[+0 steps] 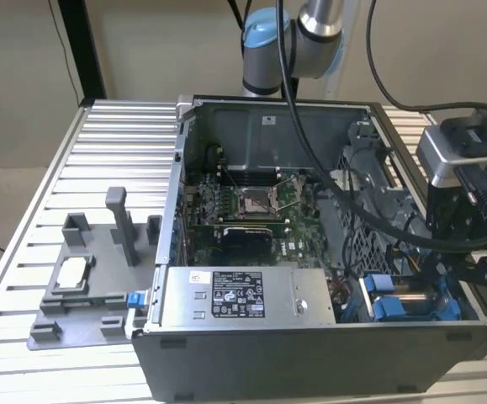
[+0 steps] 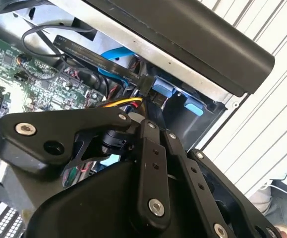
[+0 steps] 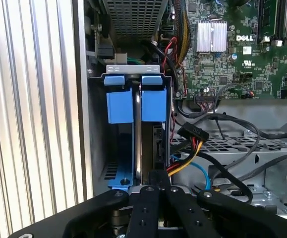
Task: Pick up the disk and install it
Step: 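Insert the second disk wire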
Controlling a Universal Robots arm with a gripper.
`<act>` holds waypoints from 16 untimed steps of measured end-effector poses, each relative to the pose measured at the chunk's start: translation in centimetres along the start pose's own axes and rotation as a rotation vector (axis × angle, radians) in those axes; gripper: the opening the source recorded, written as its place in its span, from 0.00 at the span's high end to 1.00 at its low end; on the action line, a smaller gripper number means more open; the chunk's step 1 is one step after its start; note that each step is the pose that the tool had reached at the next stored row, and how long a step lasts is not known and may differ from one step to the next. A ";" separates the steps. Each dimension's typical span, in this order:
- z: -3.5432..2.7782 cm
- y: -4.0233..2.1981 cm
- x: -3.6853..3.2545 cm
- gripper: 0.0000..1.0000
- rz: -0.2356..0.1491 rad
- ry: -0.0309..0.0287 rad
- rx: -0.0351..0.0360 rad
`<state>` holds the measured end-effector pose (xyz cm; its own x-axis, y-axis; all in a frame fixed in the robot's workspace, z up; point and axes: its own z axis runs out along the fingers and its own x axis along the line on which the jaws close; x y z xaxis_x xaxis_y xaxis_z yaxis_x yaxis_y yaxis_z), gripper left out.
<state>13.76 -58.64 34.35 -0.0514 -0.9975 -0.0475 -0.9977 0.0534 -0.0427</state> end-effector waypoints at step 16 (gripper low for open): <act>-0.15 0.44 0.03 1.00 0.002 0.0064 -0.0049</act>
<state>13.31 -58.66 34.49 -0.0537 -0.9977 -0.0412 -0.9978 0.0553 -0.0377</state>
